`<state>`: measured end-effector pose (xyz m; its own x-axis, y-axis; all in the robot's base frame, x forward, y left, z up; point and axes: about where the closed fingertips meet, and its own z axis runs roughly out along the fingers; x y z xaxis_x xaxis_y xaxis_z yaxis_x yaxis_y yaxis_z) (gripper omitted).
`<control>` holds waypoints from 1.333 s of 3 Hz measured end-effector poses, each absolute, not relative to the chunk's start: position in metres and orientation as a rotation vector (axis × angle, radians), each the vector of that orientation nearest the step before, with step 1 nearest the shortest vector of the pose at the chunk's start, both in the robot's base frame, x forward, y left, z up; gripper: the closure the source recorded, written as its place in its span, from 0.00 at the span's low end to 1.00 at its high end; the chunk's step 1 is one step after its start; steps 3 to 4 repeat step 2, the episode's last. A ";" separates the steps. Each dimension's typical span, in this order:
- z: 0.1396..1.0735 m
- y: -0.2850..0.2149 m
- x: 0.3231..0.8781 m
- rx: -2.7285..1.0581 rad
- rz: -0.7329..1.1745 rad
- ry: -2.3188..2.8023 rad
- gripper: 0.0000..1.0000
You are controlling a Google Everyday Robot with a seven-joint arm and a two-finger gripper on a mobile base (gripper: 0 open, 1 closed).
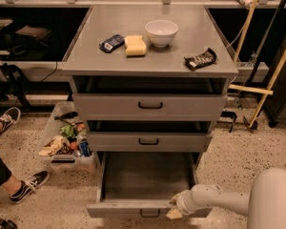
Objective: Open bottom drawer
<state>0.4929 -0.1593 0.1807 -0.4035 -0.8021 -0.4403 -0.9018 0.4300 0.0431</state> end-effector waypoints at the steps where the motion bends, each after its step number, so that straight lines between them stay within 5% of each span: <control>1: 0.181 -0.159 0.493 -1.457 0.391 2.335 0.00; 4: 0.181 -0.159 0.493 -1.457 0.391 2.335 0.00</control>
Offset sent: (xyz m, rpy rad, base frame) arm 0.0000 0.0000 0.0000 0.0000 0.0000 0.0000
